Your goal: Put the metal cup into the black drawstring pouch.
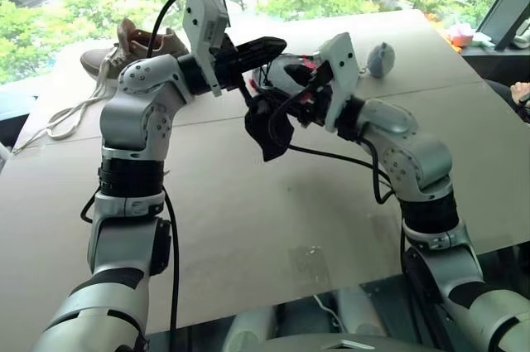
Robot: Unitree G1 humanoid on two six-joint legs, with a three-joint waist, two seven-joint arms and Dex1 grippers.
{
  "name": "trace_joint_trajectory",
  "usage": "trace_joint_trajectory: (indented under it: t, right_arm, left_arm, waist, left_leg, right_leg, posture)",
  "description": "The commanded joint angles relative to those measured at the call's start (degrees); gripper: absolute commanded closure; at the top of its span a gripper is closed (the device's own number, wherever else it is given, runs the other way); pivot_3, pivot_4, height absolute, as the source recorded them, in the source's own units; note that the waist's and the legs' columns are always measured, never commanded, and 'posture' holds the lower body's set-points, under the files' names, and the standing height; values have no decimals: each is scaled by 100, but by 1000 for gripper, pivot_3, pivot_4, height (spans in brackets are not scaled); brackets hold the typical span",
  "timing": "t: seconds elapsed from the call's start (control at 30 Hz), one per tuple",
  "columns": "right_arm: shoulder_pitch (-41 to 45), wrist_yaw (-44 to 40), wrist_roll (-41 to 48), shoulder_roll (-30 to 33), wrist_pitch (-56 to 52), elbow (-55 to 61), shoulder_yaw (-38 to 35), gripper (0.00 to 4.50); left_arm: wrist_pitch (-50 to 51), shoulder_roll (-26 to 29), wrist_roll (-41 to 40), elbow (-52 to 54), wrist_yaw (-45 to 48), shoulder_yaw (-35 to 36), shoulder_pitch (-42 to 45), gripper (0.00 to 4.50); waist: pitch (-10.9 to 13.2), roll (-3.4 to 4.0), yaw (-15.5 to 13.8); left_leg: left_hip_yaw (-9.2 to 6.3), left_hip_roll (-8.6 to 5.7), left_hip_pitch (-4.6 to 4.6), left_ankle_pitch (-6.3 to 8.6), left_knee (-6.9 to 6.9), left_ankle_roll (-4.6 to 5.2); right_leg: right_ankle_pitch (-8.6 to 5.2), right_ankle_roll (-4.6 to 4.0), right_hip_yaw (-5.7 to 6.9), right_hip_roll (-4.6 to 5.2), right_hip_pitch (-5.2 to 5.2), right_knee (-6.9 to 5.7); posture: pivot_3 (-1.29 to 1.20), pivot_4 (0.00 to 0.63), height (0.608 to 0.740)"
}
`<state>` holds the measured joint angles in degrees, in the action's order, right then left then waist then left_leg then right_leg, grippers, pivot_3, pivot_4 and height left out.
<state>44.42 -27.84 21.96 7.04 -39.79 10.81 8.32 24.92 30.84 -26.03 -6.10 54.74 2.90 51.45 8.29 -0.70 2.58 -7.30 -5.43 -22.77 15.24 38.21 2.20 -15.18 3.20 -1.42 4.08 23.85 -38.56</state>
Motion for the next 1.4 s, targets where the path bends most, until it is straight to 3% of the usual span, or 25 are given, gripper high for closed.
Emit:
trace_joint_trajectory:
  t: [0.03, 0.27, 0.37, 0.53, 0.7, 1.4]
  right_arm:
    - [78, -65, 245, -210, -13, 200, 18, 1262]
    - [65, -60, 231, -392, 15, -32, 29, 1262]
    - [66, -61, 229, -413, 44, -38, 19, 2011]
    - [73, -66, 207, -410, 125, -67, 3, 4300]
    - [-11, -105, 159, -312, 87, -16, 58, 4358]
    - [-853, -1029, 151, 1202, -1003, 746, 1166, 4358]
  left_arm:
    - [-86, 12, -55, 131, 5, 90, 184, 4500]
    - [-30, 1, -86, 209, -16, 98, 185, 4500]
    - [-32, 13, -83, 216, -13, 106, 165, 4500]
    - [-45, 8, -71, 217, -27, 105, 117, 4500]
    - [-24, 5, -94, 212, -52, 130, 165, 4500]
    - [-349, -210, -362, -670, -963, 920, 1104, 4500]
  waist:
    - [0, 0, 0]
    - [0, 0, -6]
    - [0, 0, -3]
    - [0, 0, -3]
    - [0, 0, -3]
    - [0, -1, -16]
  left_leg:
    - [1, 0, 0, 0, 0, 0]
    - [-1, -1, 0, 0, 0, 0]
    - [-1, -2, 0, 0, 0, 0]
    - [-1, -2, 0, 0, 0, 0]
    - [-2, -2, 0, 0, 0, 0]
    - [-9, -8, -2, 0, 2, 0]
  right_leg:
    - [0, 0, 0, 0, 0, 0]
    - [0, 0, 1, 0, 0, 0]
    - [0, 0, 1, 0, 0, 0]
    - [0, 0, 0, 0, 1, 0]
    - [0, 0, 0, -1, 1, 0]
    - [0, 0, 1, 4, 1, 2]
  posture:
    - [0, 150, 740]
    - [0, 150, 740]
    - [0, 150, 740]
    - [0, 150, 740]
    - [0, 150, 740]
    - [0, 150, 740]
